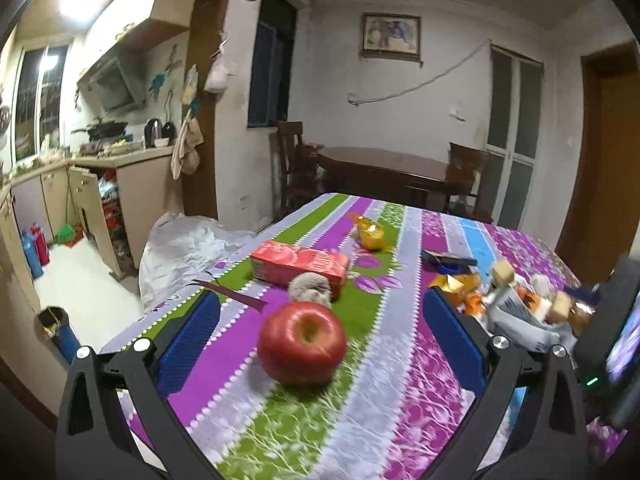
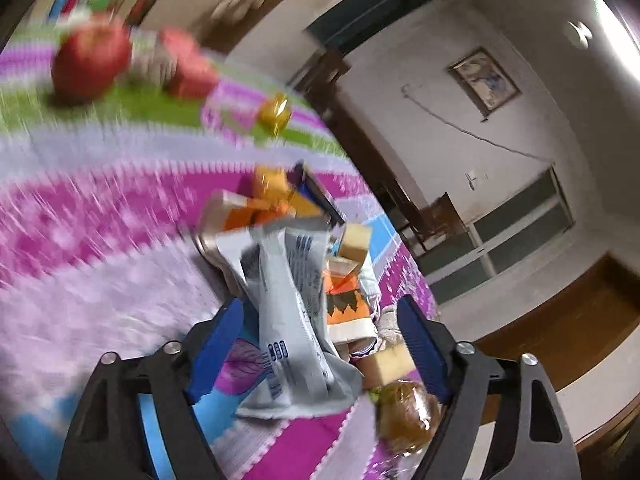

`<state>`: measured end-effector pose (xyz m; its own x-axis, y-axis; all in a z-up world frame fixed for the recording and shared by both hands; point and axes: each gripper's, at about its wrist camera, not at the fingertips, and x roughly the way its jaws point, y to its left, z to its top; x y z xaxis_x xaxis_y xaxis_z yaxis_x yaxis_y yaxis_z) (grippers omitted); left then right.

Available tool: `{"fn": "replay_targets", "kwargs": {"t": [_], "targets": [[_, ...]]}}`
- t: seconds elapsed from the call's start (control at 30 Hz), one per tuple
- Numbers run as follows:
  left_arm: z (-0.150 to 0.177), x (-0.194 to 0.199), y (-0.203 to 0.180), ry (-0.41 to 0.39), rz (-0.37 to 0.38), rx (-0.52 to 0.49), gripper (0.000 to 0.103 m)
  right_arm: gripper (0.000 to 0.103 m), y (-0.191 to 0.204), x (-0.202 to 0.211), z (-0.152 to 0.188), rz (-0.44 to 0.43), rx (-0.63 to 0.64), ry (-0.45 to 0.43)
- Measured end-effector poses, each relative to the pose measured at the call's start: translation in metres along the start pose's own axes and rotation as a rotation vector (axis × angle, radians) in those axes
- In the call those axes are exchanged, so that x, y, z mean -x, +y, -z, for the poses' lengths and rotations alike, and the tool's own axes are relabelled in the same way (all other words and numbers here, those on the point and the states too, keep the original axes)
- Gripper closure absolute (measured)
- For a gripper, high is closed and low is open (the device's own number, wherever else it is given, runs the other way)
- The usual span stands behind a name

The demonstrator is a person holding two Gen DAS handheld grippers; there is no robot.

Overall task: Collect trash
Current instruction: 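Grasp the white snack wrapper with the right tool while the left tool grasps the orange-white packaging, then carry both held wrappers over the green bin with both tools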

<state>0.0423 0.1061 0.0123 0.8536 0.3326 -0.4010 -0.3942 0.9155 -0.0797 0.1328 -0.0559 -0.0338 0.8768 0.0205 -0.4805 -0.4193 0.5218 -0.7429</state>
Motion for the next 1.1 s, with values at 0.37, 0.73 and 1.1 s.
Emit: {"fn": "replay_targets", "kwargs": {"t": [0.37,0.73,1.1], "targets": [[-0.014,-0.032,-0.004,0.044,0.250,-0.037,0.005,0.087,-0.045,0.052,0.031,-0.086,-0.500,-0.010],[0.015,-0.127,-0.125,0.466,0.467,-0.231,0.026,0.086,-0.088,0.117,0.103,-0.094,-1.064,-0.070],[0.039,-0.171,-0.129,0.589,0.462,-0.125,0.095,0.086,-0.078,0.112,0.154,-0.146,-1.138,-0.010]]}}
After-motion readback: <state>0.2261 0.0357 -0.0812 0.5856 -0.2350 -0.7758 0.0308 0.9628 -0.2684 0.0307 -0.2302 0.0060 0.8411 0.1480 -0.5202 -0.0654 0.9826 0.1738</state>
